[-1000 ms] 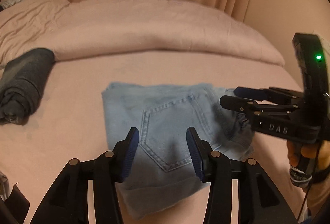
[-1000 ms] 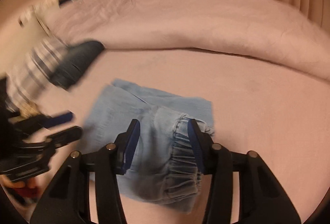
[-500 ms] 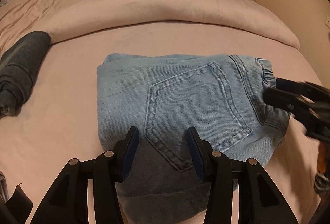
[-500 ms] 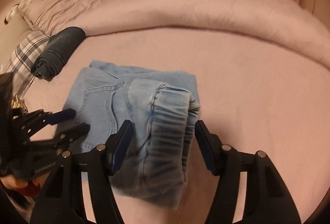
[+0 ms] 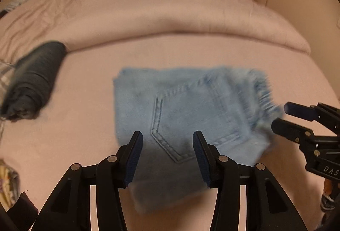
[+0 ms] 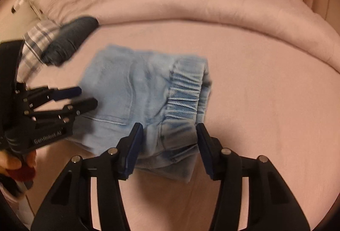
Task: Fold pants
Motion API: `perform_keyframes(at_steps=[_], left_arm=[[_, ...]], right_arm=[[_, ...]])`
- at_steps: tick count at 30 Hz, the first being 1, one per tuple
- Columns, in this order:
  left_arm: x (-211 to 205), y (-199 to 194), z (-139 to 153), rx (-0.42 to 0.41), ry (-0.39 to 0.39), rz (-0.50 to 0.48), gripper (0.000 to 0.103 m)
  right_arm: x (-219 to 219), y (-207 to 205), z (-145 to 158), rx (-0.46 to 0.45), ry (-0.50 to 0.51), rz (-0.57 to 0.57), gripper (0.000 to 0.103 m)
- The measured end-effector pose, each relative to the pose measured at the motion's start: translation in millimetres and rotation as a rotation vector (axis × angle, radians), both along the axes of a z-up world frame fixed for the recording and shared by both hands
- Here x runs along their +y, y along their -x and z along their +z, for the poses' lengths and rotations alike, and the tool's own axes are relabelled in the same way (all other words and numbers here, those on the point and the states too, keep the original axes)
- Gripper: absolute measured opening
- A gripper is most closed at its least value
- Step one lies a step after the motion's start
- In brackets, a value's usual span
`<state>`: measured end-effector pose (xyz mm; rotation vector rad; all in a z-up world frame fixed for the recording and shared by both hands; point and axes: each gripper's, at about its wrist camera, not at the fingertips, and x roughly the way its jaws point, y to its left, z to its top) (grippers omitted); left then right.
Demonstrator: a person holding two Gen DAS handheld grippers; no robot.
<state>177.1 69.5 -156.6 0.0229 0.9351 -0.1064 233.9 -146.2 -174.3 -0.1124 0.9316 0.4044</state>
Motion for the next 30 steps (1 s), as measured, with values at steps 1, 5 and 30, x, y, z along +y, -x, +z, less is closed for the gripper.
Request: perform_keyframes(at_steps=[1,5,30], left_arm=[[-0.5,6.3,10.5,-0.012,0.000,0.005,0.048],[-6.5,37.3,57.4,-0.050,-0.014,0.011,0.075],[-19.9,143.0,175.6,-0.135,-0.071,0.137,0.096]], right_arm=[[-0.9,10.2,11.8,-0.025,0.000,-0.005,0.054],[-2.6,43.5,54.0,-0.086,0.007,-0.016,0.074],[-7.4,165.6,191.8,-0.225,0.023,-0.060,0.102]])
